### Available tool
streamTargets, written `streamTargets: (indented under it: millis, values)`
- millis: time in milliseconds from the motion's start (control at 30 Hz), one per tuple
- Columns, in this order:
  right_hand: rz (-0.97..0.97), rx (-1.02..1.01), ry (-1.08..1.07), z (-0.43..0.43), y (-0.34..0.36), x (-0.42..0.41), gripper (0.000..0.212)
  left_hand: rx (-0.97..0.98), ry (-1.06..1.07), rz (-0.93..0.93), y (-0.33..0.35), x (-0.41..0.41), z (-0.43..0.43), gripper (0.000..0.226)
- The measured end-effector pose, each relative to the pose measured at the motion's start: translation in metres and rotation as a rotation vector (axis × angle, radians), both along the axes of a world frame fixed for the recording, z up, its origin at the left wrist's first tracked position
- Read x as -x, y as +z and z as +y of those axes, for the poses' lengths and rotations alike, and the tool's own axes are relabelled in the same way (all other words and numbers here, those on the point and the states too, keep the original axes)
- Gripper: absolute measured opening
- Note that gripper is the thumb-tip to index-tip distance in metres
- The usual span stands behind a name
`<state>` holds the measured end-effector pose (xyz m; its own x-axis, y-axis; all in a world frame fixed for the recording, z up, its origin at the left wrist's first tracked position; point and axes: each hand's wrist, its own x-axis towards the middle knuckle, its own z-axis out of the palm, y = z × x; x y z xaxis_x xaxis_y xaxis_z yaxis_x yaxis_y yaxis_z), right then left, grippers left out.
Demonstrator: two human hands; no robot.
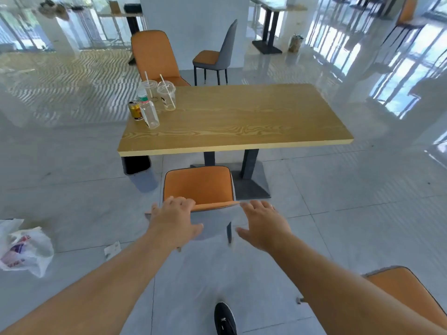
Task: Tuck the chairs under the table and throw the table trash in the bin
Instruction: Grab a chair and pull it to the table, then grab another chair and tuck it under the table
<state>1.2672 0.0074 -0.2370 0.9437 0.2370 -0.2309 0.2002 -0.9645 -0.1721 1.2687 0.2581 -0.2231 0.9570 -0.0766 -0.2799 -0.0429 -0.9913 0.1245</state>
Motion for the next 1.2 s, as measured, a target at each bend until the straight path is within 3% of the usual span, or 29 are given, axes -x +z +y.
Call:
streamTargets:
  millis: [233, 467, 700, 1000, 1200]
  values:
    - [-0.079, 0.007, -0.157, -0.088, 0.058, 0.162, 0.081, 0.101, -0.242, -0.08, 0.051, 0.112, -0.098, 0.085]
    - [-0.138, 0.041, -0.315, -0.191, 0.093, 0.301, 0.079, 0.202, -0.393, -0.104, 0.079, 0.214, -0.219, 0.087]
    - [-0.25, 0.036, -0.471, -0.346, 0.136, 0.443, 0.077, 0.181, -0.527, -0.15, 0.108, 0.323, -0.382, 0.089]
    - [-0.194, 0.092, -0.615, -0.578, 0.128, 0.683, 0.078, 0.202, -0.704, -0.053, 0.097, 0.534, -0.641, 0.082]
    - [-0.17, 0.053, -0.647, -0.664, 0.11, 0.716, 0.078, 0.112, -0.84, -0.062, 0.072, 0.584, -0.724, 0.077]
